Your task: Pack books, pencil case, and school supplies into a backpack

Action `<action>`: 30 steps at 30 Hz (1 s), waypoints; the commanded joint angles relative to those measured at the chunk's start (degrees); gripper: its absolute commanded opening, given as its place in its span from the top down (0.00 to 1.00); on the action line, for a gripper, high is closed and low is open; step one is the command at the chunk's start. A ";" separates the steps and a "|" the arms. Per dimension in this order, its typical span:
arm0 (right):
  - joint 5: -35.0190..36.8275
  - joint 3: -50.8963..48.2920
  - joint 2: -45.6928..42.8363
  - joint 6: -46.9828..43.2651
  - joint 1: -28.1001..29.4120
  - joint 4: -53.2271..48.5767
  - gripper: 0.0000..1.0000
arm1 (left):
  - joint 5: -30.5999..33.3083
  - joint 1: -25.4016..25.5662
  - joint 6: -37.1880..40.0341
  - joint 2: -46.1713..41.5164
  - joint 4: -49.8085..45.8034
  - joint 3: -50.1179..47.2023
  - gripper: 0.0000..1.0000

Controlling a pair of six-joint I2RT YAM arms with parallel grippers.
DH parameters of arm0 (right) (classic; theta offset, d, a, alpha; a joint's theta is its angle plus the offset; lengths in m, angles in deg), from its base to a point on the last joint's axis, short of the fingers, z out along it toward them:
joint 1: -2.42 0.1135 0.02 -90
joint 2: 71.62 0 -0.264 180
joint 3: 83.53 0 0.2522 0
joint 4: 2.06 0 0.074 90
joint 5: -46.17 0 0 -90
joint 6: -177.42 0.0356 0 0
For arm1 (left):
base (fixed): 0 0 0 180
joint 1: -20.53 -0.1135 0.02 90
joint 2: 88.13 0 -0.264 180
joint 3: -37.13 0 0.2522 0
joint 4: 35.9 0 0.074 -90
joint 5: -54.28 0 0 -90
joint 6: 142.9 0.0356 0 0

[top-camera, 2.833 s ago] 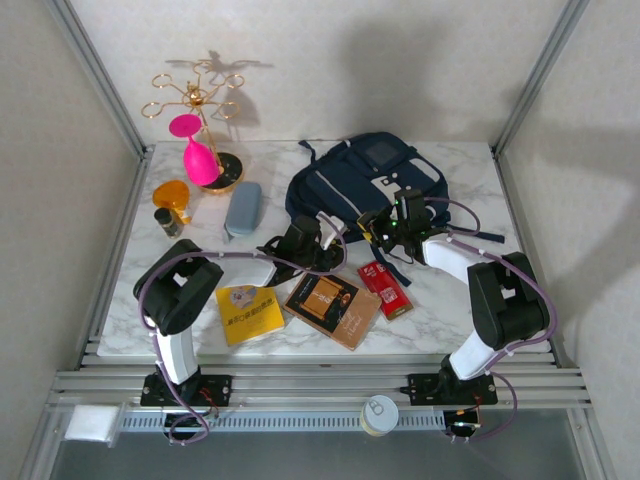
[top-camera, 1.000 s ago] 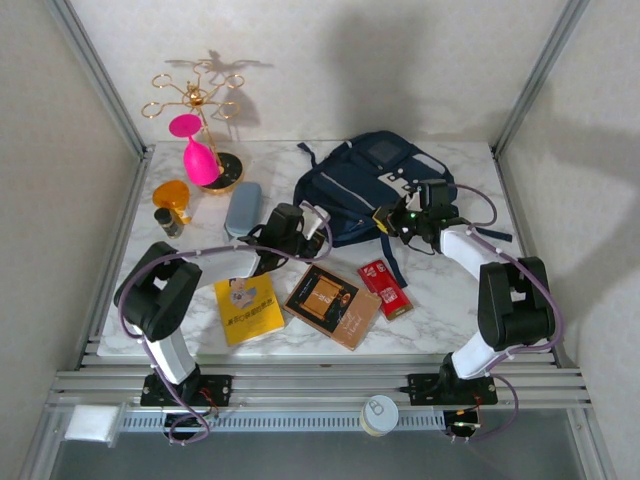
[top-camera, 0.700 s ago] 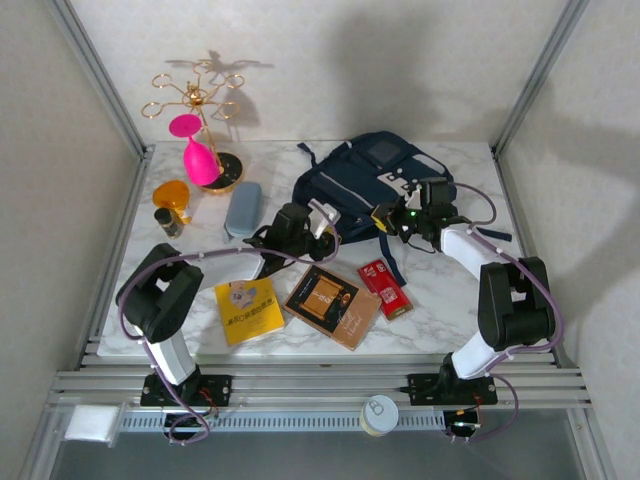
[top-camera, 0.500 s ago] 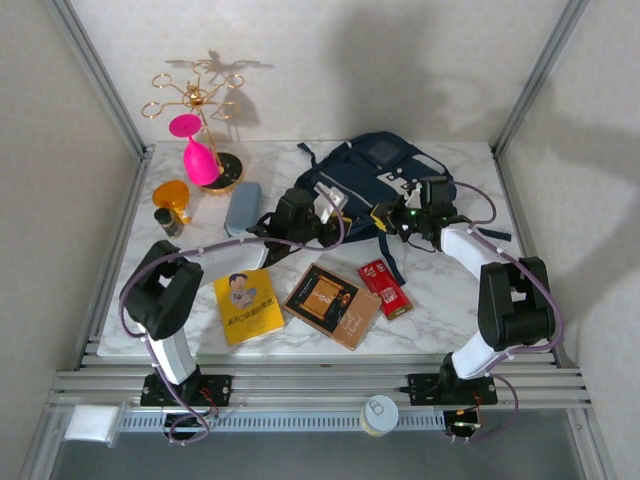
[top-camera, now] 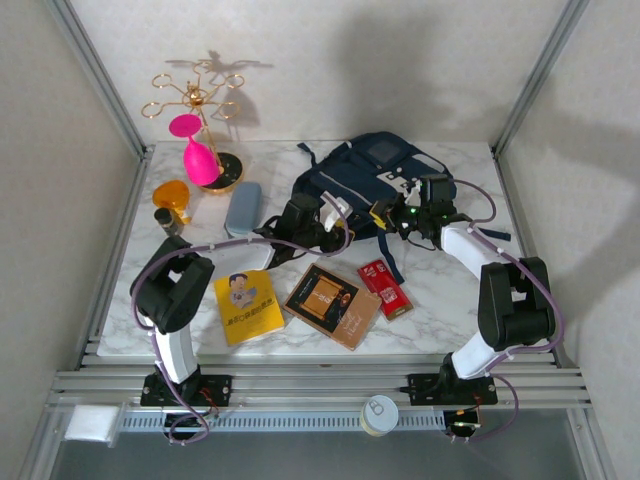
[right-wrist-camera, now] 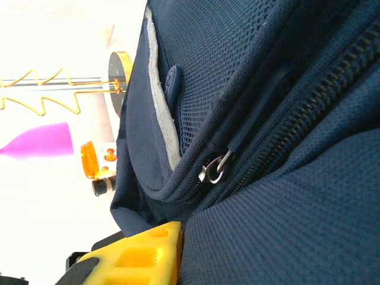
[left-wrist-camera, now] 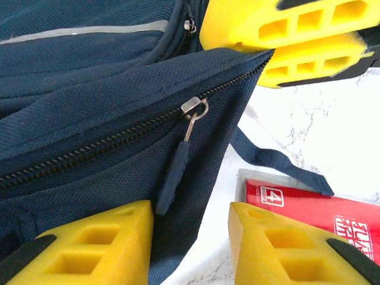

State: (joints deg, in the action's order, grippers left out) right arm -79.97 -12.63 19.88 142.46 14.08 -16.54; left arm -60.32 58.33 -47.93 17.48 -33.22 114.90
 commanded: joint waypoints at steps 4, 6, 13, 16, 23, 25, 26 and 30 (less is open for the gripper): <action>-2.17 2.49 -1.00 0.19 0.74 4.48 0.83 | 1.14 0.43 -0.20 2.18 2.00 4.14 0.64; -2.10 2.13 -0.72 0.17 1.05 4.81 0.83 | 0.54 0.50 -0.57 2.75 1.99 5.67 0.65; -2.35 1.65 -0.19 0.92 1.79 5.99 0.83 | -0.52 0.87 -0.75 5.71 0.57 8.76 0.74; -1.93 1.60 -0.19 0.12 1.96 5.50 0.83 | -1.03 0.93 -1.67 4.93 1.77 8.41 0.78; 1.26 2.86 -0.09 -4.18 0.98 0.40 0.83 | -0.70 0.96 -0.31 1.08 -1.46 7.59 0.96; 1.92 3.23 -0.23 -5.24 0.19 -0.99 0.86 | 0.28 0.80 0.34 0.03 -3.35 7.11 1.00; 1.80 3.39 -0.43 -5.74 -0.23 -1.40 0.88 | 0.32 0.57 0.80 -0.48 -4.67 6.81 1.00; 3.18 4.95 -1.14 -8.86 -1.98 -5.24 0.88 | 1.84 -0.29 1.91 -3.16 -7.22 4.07 1.00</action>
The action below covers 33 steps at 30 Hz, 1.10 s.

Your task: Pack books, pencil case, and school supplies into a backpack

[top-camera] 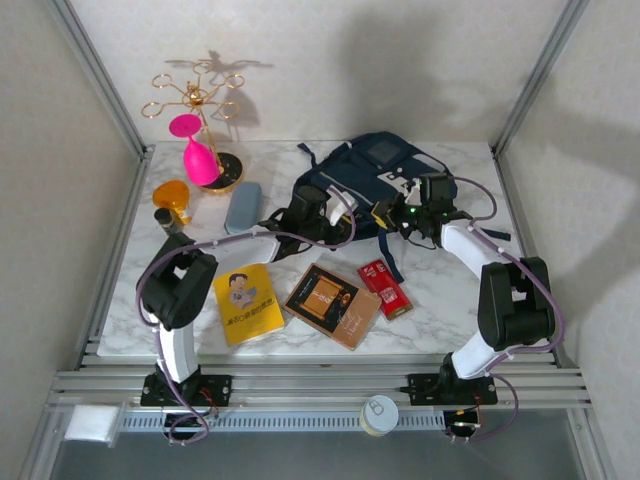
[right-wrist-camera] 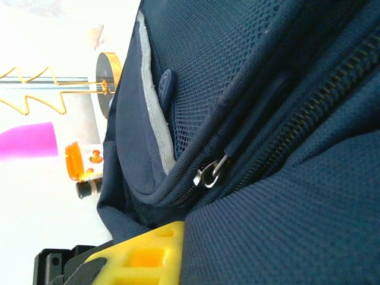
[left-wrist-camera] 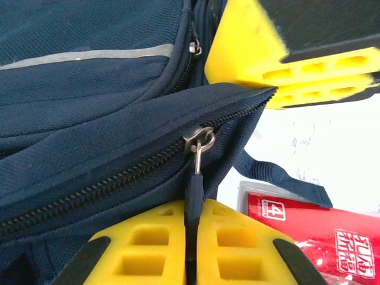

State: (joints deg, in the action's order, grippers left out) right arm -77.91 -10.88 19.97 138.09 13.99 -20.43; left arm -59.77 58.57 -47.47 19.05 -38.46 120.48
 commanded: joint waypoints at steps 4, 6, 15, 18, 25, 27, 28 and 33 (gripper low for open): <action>1.20 4.60 -1.20 -7.72 -4.08 -4.34 0.88 | 0.82 -1.68 2.87 -6.35 -5.77 -3.37 1.00; 1.80 5.81 -0.94 -9.75 -4.51 -6.20 0.88 | -0.26 -2.17 3.41 -6.64 -7.81 -3.97 1.00; 2.13 9.93 2.03 -13.14 -2.56 -4.73 0.81 | 0.70 3.10 -9.34 -6.90 -7.05 -4.88 1.00; 4.85 12.73 4.41 -12.07 -1.73 -6.72 0.75 | 7.00 8.34 -14.81 -6.10 -4.25 -4.03 1.00; 8.79 8.31 1.76 -10.61 -1.38 -10.59 0.36 | 11.50 13.68 -32.86 -0.98 6.49 0.47 1.00; 10.09 3.82 -1.35 -8.42 -1.48 -10.09 0.34 | 12.74 15.28 -35.26 0.05 7.25 2.13 1.00; 9.82 0.88 -3.05 -6.46 -1.39 -8.39 0.33 | 14.11 16.07 -36.82 0.67 7.16 3.28 1.00; 8.59 -9.64 -6.57 2.13 -2.21 0.39 0.35 | 16.29 17.73 -40.94 2.45 7.18 4.83 1.00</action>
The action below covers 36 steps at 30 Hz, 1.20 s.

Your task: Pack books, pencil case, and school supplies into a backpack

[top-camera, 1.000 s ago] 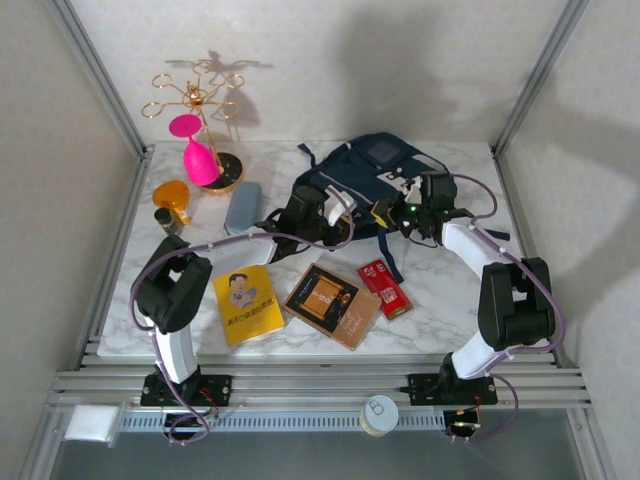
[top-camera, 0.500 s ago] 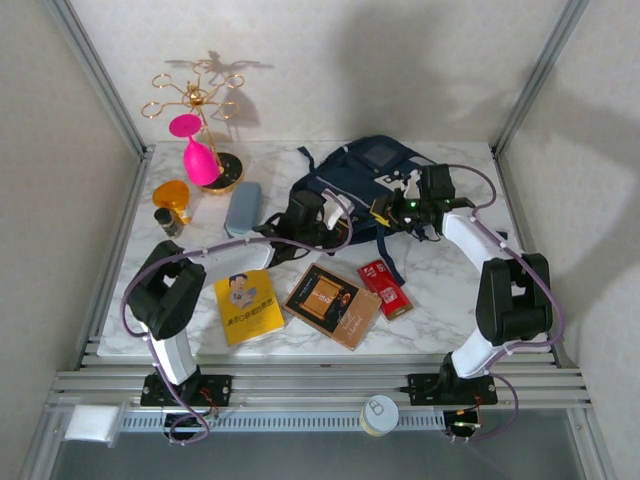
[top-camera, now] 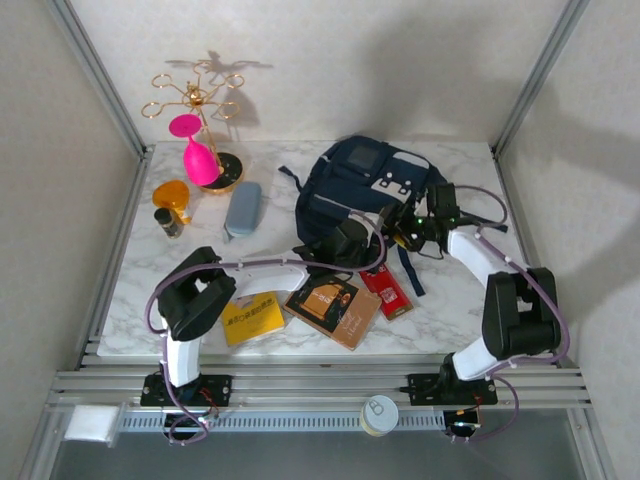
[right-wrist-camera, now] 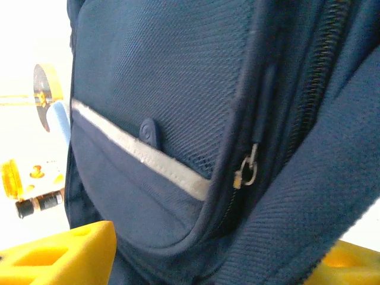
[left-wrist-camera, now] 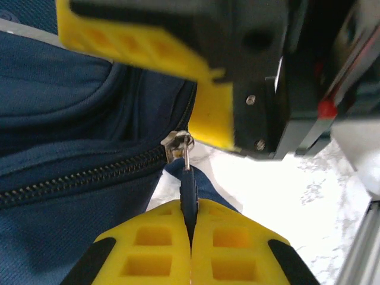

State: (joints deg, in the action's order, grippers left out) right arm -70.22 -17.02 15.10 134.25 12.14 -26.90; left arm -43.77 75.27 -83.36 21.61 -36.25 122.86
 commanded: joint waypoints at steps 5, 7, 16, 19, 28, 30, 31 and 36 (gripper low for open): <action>3.36 -2.14 -0.75 3.01 -2.89 6.25 0.53 | 6.69 0.63 -2.76 -2.44 -0.71 0.55 1.00; 3.24 -2.39 -0.92 1.97 -3.49 7.45 0.67 | 5.81 0.05 -0.71 -3.41 -1.88 -1.03 1.00; 4.43 3.51 -0.85 -7.99 -8.13 0.11 1.00 | 0.06 -6.58 10.44 -10.31 -11.53 -9.35 1.00; 3.47 6.79 1.00 -10.25 -10.53 -2.05 1.00 | -2.05 -10.18 11.55 -12.02 -14.12 -10.99 1.00; 9.20 10.32 0.38 -11.88 -6.79 -12.83 0.41 | -11.29 -9.62 10.97 -8.34 -8.34 -6.13 1.00; 10.96 7.26 -2.83 -9.14 -6.18 -15.55 0.32 | -10.89 -8.93 9.26 -7.45 -6.81 -5.35 1.00; 9.66 4.86 -4.43 -7.09 -5.66 -15.68 0.27 | -11.05 -8.53 9.10 -7.30 -5.81 -5.19 1.00; 5.06 -5.72 -10.79 9.35 -0.14 -8.27 0.13 | -9.79 -7.50 9.54 -6.12 -6.29 -4.37 1.00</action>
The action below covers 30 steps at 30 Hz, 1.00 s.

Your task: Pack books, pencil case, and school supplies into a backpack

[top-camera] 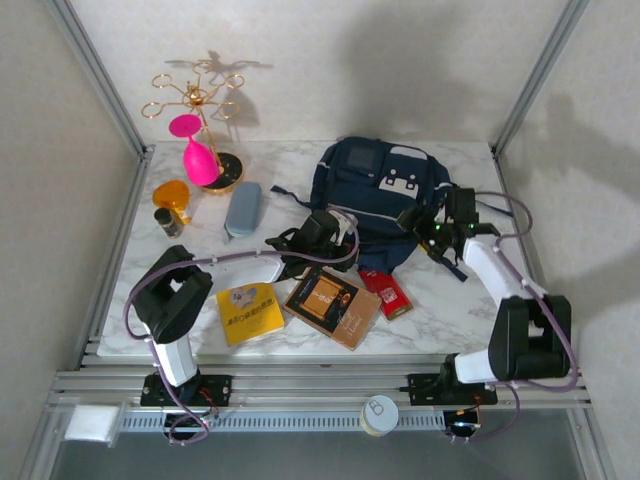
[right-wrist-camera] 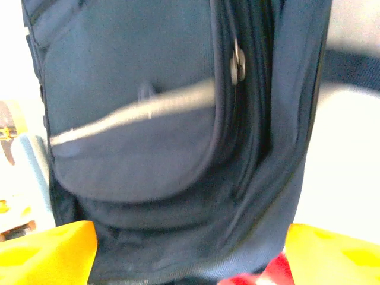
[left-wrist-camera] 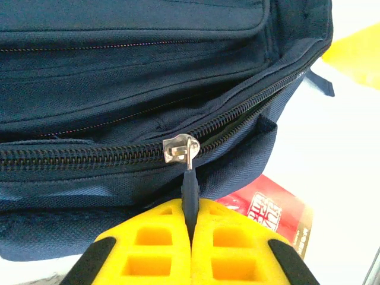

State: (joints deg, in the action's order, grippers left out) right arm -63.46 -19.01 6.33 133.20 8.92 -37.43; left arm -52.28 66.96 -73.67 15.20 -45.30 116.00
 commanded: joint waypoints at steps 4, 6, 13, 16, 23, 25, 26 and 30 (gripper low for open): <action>1.14 -6.42 -1.19 23.64 8.78 10.53 0.07 | -2.58 1.45 0.20 0.55 2.93 2.88 1.00; 4.51 -5.29 1.47 26.95 10.79 12.10 0.06 | -3.02 1.85 0.47 0.82 2.94 3.25 1.00; 12.00 2.63 11.70 25.25 12.92 14.27 0.35 | -2.89 2.61 2.20 0.73 1.66 3.29 1.00; 15.73 7.16 14.02 20.41 15.27 11.35 0.63 | -1.22 2.61 2.89 0.11 -0.14 3.24 1.00; 14.56 10.91 12.66 5.86 17.00 4.97 1.00 | 7.40 1.03 -0.24 -6.97 -3.98 -3.03 1.00; 14.57 10.14 9.90 0.20 16.38 1.79 1.00 | 9.93 -0.75 -2.08 -9.62 -5.92 -5.84 1.00; 13.34 9.57 8.80 -2.17 15.67 1.22 1.00 | 10.34 -1.72 -2.63 -10.58 -6.48 -6.97 1.00; 7.63 10.23 6.51 -10.84 10.65 -2.81 1.00 | 9.51 -6.50 -2.71 -12.90 -7.53 -10.77 1.00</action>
State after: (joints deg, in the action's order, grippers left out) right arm -53.45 -10.51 15.93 134.40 23.61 -37.61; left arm -46.13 64.34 -75.01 4.17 -48.23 107.60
